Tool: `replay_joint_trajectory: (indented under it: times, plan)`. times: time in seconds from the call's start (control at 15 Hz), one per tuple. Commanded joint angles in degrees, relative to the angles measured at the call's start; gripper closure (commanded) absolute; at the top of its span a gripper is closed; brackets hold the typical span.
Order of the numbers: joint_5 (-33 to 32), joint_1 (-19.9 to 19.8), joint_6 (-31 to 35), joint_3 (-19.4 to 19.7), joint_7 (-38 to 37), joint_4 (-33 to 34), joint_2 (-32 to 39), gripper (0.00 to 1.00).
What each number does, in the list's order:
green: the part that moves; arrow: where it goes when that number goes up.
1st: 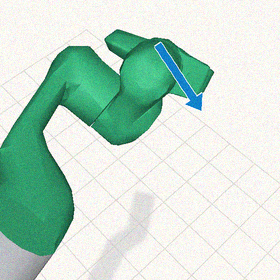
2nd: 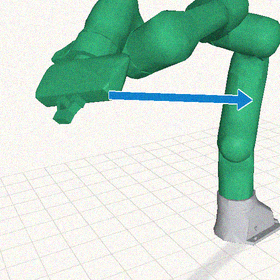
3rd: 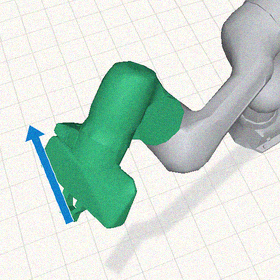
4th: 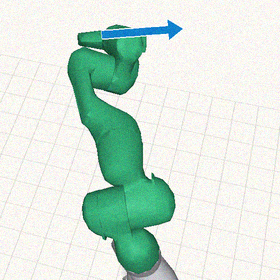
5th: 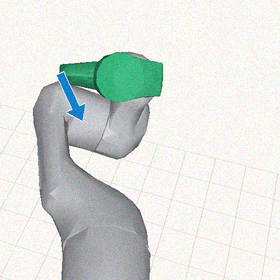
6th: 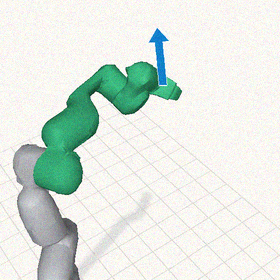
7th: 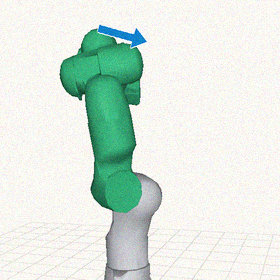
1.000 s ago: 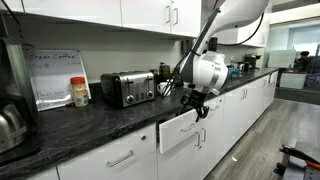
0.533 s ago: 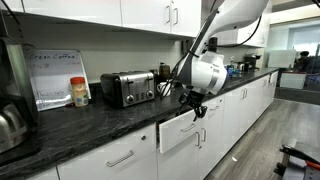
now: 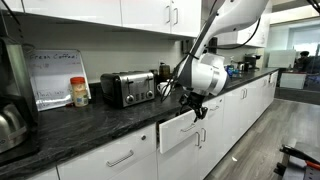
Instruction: Open the drawer then remove the cup from the drawer
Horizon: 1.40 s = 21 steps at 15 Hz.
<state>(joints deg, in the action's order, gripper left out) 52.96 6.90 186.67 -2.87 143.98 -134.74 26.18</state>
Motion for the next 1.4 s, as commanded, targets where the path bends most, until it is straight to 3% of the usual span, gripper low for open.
replay_joint_trajectory:
  times: [0.0,1.33]
  plan:
    - [-0.56,-1.69,1.47,-1.21,1.27,0.82,1.48,0.00]
    - [0.04,-1.59,1.33,0.55,-0.83,0.87,1.68,0.00]
